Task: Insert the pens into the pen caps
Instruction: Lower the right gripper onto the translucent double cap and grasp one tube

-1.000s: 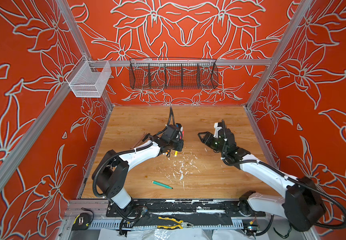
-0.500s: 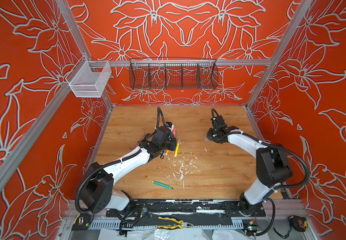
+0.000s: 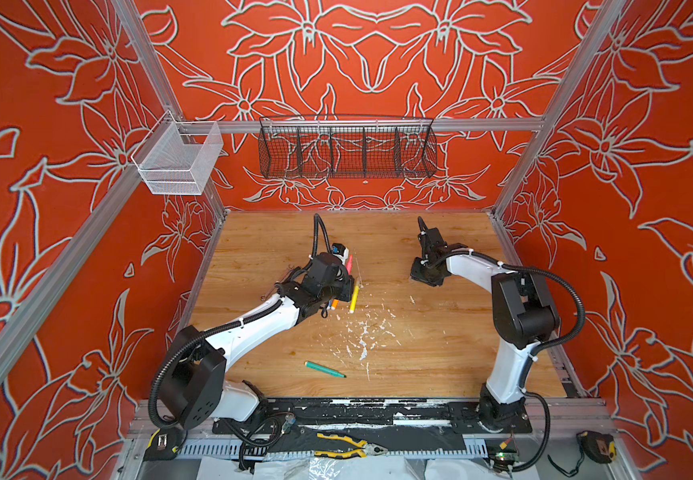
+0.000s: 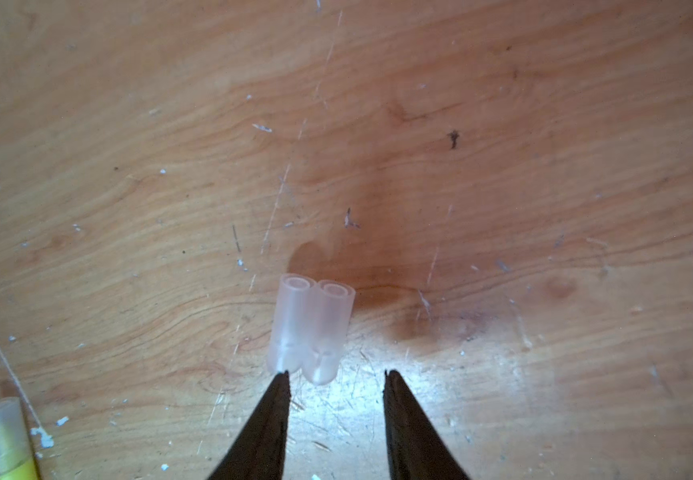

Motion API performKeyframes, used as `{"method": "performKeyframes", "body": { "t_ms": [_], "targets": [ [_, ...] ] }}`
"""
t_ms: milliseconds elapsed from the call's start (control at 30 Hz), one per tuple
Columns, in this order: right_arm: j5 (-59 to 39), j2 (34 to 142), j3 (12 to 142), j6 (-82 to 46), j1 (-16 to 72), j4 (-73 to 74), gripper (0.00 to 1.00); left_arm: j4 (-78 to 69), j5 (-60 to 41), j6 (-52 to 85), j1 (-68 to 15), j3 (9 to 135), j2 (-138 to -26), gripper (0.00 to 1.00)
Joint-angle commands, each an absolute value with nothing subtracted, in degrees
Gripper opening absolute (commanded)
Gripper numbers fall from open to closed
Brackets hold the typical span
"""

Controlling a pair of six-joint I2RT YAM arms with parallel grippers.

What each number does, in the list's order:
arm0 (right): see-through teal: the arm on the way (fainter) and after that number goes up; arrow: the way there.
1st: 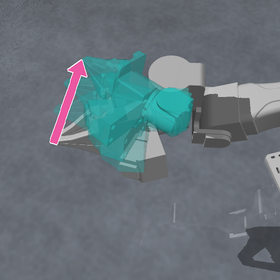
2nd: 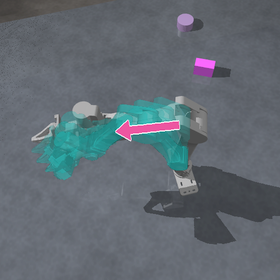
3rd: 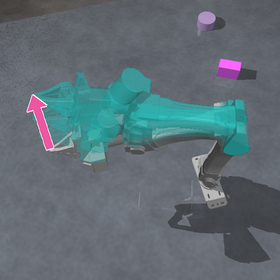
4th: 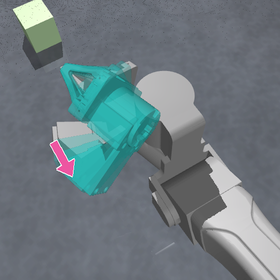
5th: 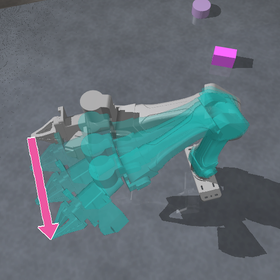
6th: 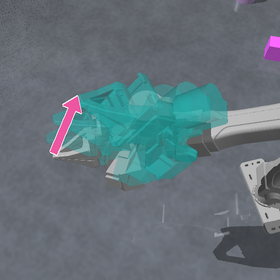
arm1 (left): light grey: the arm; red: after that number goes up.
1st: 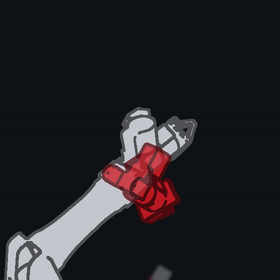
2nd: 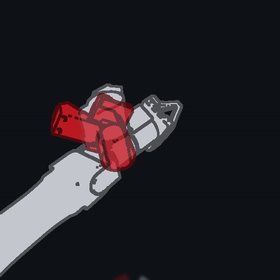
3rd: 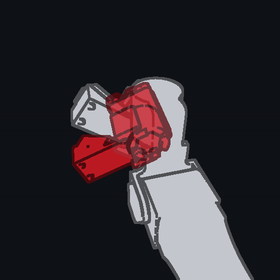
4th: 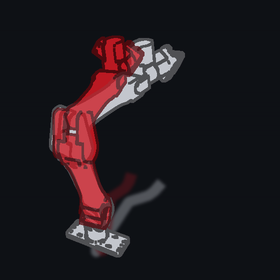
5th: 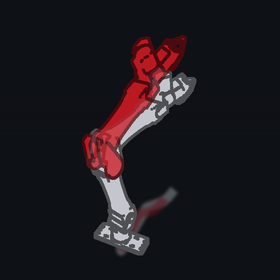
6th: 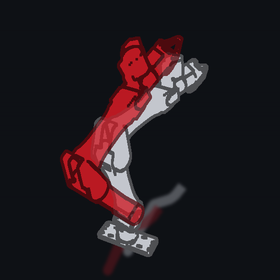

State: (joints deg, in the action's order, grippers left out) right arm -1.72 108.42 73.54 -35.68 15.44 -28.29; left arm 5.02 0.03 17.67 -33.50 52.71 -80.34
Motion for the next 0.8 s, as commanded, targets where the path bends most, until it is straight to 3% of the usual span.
{"method": "performKeyframes", "body": {
  "t_ms": [0,133,233,767],
  "targets": [
    [-2.1,110.0,75.2,-35.0,15.3,-28.9,0.41,3.8,-0.4,17.6,-33.7,53.1,-80.5,0.00],
    [-1.2,112.1,77.0,-34.9,14.9,-30.9,0.38,3.8,-0.7,17.6,-33.7,53.2,-80.7,0.00],
    [-1.0,112.2,76.8,-35.2,14.5,-31.0,0.31,3.9,-0.8,17.6,-33.7,53.3,-80.9,0.00],
    [1.4,115.8,79.9,-33.9,14.0,-34.4,0.34,4.0,-1.8,17.5,-33.7,53.6,-81.4,0.00]
  ]
}}
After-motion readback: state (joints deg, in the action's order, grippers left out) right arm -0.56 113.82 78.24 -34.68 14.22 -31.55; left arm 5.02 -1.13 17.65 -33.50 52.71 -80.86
